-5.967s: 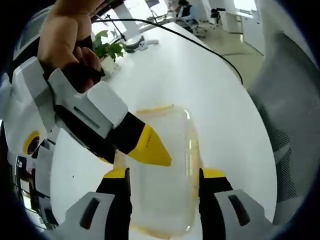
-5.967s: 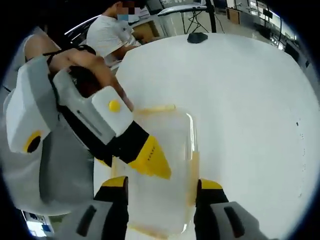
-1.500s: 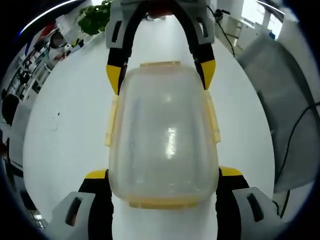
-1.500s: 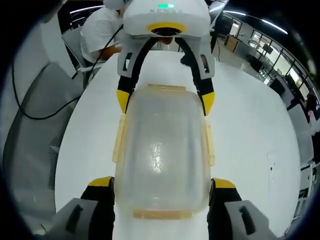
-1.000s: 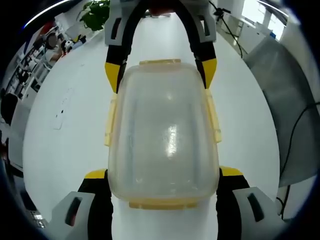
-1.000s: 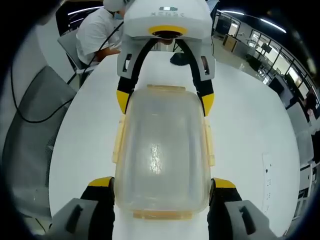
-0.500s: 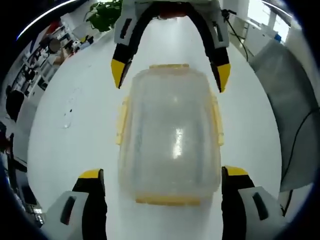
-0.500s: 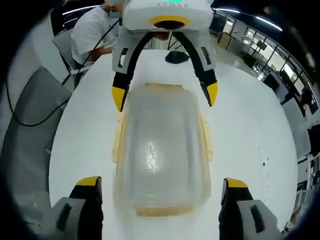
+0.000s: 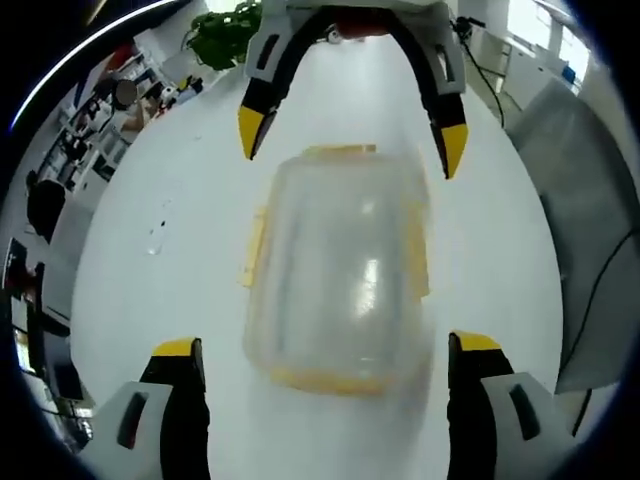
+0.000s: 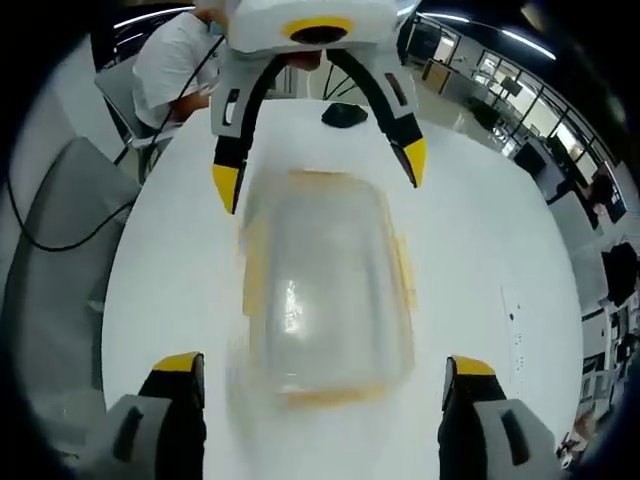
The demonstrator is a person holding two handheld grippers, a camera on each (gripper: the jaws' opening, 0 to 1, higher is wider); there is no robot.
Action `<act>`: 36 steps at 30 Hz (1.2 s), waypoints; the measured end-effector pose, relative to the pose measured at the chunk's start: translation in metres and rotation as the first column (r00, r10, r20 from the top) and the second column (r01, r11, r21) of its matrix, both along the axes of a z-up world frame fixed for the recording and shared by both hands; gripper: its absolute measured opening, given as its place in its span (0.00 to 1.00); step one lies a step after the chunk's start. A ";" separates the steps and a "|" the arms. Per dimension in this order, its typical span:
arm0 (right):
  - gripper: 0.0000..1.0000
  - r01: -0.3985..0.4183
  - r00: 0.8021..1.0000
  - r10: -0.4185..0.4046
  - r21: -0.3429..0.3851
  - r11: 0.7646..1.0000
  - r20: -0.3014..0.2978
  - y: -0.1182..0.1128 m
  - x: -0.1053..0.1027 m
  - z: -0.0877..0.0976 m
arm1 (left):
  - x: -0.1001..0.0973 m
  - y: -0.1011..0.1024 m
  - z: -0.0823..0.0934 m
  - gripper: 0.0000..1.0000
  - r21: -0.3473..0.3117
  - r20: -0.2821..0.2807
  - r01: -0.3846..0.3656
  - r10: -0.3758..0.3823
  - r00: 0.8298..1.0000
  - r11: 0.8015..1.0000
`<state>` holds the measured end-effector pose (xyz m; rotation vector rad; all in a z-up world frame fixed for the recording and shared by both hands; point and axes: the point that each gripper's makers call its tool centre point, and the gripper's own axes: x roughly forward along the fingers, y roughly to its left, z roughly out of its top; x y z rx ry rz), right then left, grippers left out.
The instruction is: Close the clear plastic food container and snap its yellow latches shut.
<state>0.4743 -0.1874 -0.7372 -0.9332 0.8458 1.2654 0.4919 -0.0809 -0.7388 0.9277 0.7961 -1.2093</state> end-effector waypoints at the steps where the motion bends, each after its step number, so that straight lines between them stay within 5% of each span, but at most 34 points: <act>1: 0.99 0.001 1.000 -0.001 -0.001 1.000 0.001 -0.001 -0.002 0.000 | -0.001 0.001 0.000 0.99 0.001 0.002 0.000 0.000 1.000 1.000; 20: 0.99 0.088 0.996 -0.089 0.052 0.995 0.022 -0.014 -0.036 0.020 | -0.038 0.027 0.017 0.99 -0.058 0.012 -0.103 0.103 0.995 0.993; 32: 0.99 0.206 0.977 -0.211 0.136 0.969 0.020 -0.032 -0.065 0.027 | -0.068 0.037 0.035 0.99 -0.149 0.030 -0.190 0.197 0.980 0.970; 36: 0.99 0.282 0.957 -0.289 0.219 0.934 0.003 -0.032 -0.079 0.035 | -0.079 0.036 0.043 0.99 -0.204 0.033 -0.226 0.237 0.971 0.952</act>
